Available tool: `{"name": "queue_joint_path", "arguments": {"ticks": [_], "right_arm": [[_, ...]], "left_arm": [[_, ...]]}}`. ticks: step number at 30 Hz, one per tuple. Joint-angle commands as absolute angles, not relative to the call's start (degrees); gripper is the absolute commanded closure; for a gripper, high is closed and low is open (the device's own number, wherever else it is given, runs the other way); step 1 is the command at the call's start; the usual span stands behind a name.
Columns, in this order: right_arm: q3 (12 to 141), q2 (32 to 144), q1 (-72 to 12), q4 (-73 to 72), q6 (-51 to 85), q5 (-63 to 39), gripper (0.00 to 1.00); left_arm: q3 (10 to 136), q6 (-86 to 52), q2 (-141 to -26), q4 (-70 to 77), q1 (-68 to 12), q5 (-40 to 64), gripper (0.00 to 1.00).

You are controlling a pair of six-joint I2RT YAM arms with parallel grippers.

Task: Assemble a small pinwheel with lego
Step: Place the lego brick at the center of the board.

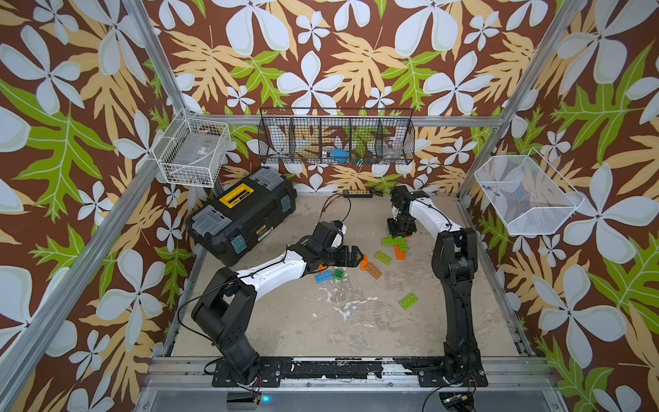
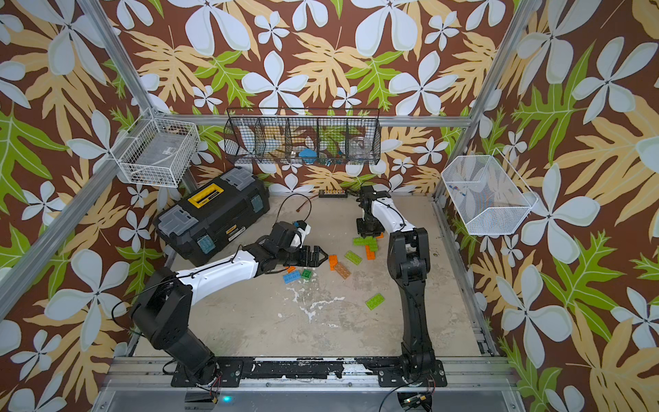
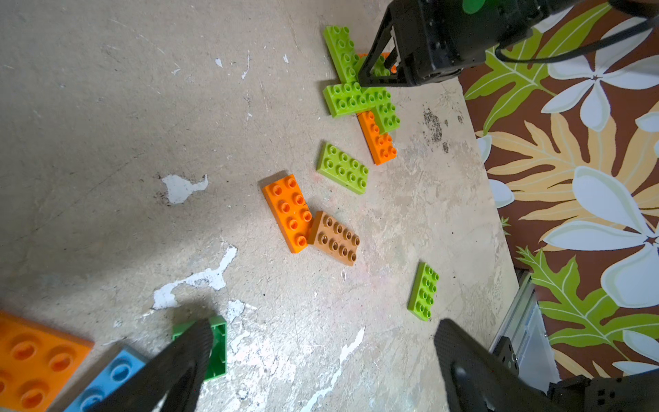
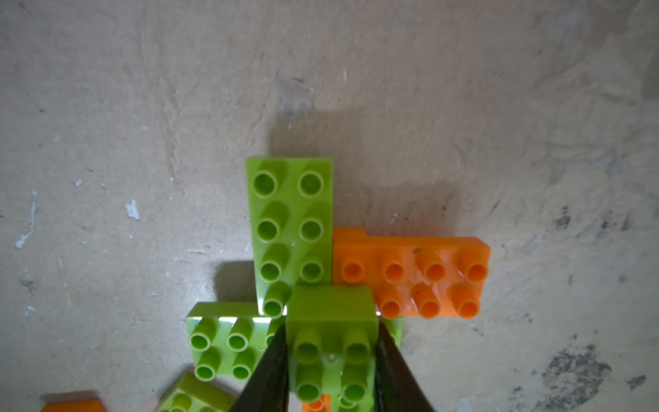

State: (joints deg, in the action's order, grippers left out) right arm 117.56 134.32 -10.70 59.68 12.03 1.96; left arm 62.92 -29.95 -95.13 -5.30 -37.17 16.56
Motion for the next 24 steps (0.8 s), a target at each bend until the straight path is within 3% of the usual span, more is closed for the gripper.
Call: {"name": "queue_joint_path", "arguments": {"ticks": [1,4,7,10,14,18,24], "right_arm": [[116.8,133.8,-10.4,60.1,12.9,2.3,0.64],[116.6,133.6,-10.1,60.1,13.2,2.3,0.59],[116.5,132.7,-9.8,59.9,13.5,2.3,0.43],[116.7,131.2,-9.9,59.9,13.6,2.2,0.36],[113.5,125.9,-9.8,58.5,14.4,3.2,0.35],[101.0,114.5,-10.7,51.3,15.1,2.6,0.36],[82.6,102.6,-19.4,42.0,12.9,0.2,0.35]], "left_arm": [[62.5,-29.7,-94.7,-5.3,-37.1,16.8,0.00],[62.1,-29.8,-94.6,-5.1,-37.1,17.0,0.00],[61.6,-29.8,-94.3,-4.9,-37.1,17.0,0.00],[61.3,-29.7,-93.6,-4.9,-37.1,16.7,0.00],[60.4,-29.5,-90.9,-5.2,-37.0,15.0,0.00],[55.2,-29.9,-84.3,-3.5,-37.1,12.8,0.00],[42.1,-34.0,-72.7,1.6,-37.3,13.3,0.04]]}}
